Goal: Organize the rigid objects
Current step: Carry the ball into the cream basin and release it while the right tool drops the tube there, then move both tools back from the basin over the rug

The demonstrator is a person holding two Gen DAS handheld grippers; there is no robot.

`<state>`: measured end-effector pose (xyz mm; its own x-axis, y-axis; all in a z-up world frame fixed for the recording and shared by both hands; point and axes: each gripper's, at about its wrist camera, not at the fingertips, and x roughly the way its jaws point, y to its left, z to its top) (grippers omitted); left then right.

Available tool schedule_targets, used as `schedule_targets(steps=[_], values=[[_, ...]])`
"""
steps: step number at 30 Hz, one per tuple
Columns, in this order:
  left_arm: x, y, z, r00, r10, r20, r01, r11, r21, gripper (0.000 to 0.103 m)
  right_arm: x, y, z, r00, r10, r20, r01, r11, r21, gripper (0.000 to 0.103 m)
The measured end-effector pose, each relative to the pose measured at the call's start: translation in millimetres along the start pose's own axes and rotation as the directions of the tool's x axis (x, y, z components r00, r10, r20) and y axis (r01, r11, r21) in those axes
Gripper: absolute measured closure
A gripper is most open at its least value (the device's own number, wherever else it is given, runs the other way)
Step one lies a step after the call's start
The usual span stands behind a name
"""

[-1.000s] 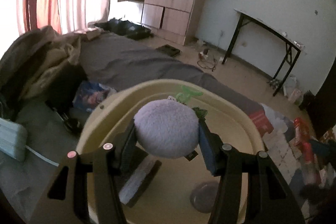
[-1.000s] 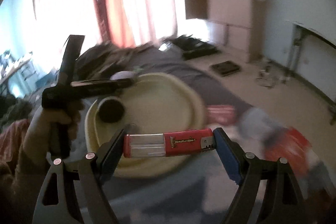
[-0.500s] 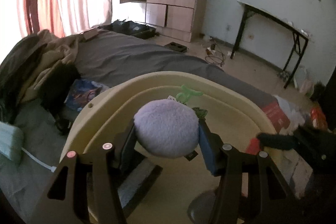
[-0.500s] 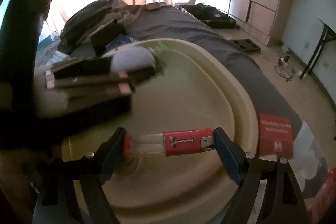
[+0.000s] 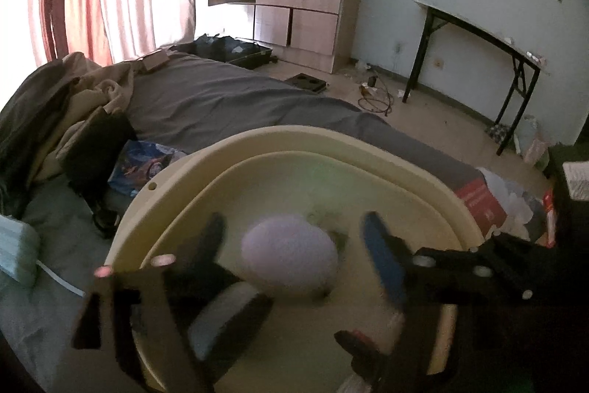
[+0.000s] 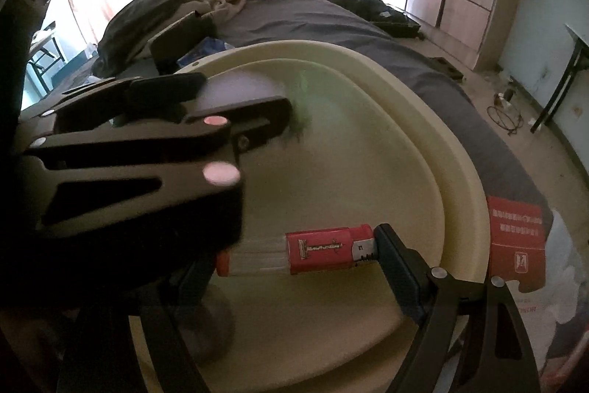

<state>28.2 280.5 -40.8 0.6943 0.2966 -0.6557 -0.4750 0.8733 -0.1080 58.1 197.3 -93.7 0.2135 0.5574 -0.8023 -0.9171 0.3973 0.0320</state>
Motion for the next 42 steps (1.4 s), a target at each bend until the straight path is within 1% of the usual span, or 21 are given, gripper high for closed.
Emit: schedule_targets(steps=[1,2,3,6,8,11,13,15,18,19,20,21,23,24,25,26,29,30,33,38,42], values=[[-2,1,1,1.0,-0.001,0.009,0.001,1.0,-0.011,0.009,-1,0,-1,1.0,0.0,0.001,0.0,1.0,0.002,0.011],[-4,3,2,1.0,-0.002,0.019,0.003,1.0,-0.026,0.006,-3,1,-2,1.0,0.0,0.003,0.0,1.0,0.001,0.008],[-7,5,4,1.0,-0.007,0.025,0.008,0.999,-0.041,0.005,-9,1,-5,1.0,-0.002,0.013,0.002,1.0,0.001,0.007],[-20,9,10,0.997,-0.073,0.035,0.076,0.993,-0.086,0.0,-40,1,-14,0.997,-0.013,0.07,0.012,1.0,0.02,0.005],[-31,0,14,0.993,-0.114,0.042,0.117,0.99,-0.072,0.0,-65,-2,-23,0.993,-0.041,0.11,0.037,0.998,0.044,0.002],[-44,-30,15,0.981,-0.19,0.035,0.19,0.982,-0.005,0.0,-130,-22,-53,0.968,-0.149,0.2,0.121,0.982,0.146,0.0],[-55,-57,14,0.959,-0.281,0.043,0.28,0.96,0.029,0.0,-183,-40,-82,0.924,-0.28,0.261,0.213,0.943,0.258,0.0],[-67,-85,11,0.92,-0.388,0.046,0.386,0.921,0.056,0.0,-236,-56,-120,0.876,-0.353,0.328,0.214,0.894,0.393,0.0],[-76,-127,0,0.875,-0.484,0.017,0.479,0.871,0.109,0.0,-300,-72,-181,0.82,-0.448,0.356,0.205,0.811,0.548,0.0],[-78,-140,-4,0.867,-0.498,0.007,0.493,0.861,0.128,0.0,-320,-74,-205,0.797,-0.494,0.346,0.227,0.777,0.586,0.0],[-80,-157,-11,0.86,-0.51,-0.002,0.504,0.849,0.159,0.0,-328,-74,-218,0.783,-0.524,0.335,0.249,0.757,0.604,0.0],[-82,-167,-16,0.858,-0.514,-0.006,0.507,0.844,0.178,0.0,-341,-77,-234,0.756,-0.581,0.3,0.299,0.716,0.631,0.0],[-80,-189,-27,0.859,-0.511,-0.028,0.504,0.835,0.22,0.0,-355,-85,-251,0.715,-0.668,0.207,0.401,0.634,0.662,0.0],[-77,-198,-32,0.86,-0.508,-0.044,0.503,0.831,0.238,0.0,-361,-90,-259,0.692,-0.701,0.175,0.429,0.594,0.681,0.0],[-75,-205,-36,0.861,-0.505,-0.059,0.503,0.827,0.252,0.0,-368,-95,-269,0.672,-0.722,0.162,0.43,0.559,0.709,0.0],[-72,-210,-41,0.862,-0.502,-0.075,0.502,0.823,0.266,0.0,-373,-100,-278,0.664,-0.729,0.163,0.407,0.536,0.739,0.0],[-66,-218,-51,0.868,-0.485,-0.107,0.493,0.817,0.3,0.0,-385,-113,-304,0.664,-0.721,0.197,0.277,0.482,0.831,0.0],[-65,-219,-52,0.873,-0.475,-0.11,0.484,0.819,0.309,0.0,-388,-116,-312,0.655,-0.723,0.219,0.228,0.466,0.855,0.0],[-64,-213,-51,0.877,-0.47,-0.103,0.478,0.825,0.301,0.0,-392,-121,-323,0.646,-0.723,0.245,0.166,0.446,0.88,0.0],[-61,-205,-47,0.881,-0.464,-0.095,0.472,0.84,0.269,0.0,-388,-129,-332,0.648,-0.723,0.238,0.174,0.445,0.878,0.0],[-60,-203,-47,0.884,-0.458,-0.096,0.466,0.843,0.268,0.0,-384,-131,-324,0.669,-0.711,0.215,0.201,0.451,0.869,0.0]])
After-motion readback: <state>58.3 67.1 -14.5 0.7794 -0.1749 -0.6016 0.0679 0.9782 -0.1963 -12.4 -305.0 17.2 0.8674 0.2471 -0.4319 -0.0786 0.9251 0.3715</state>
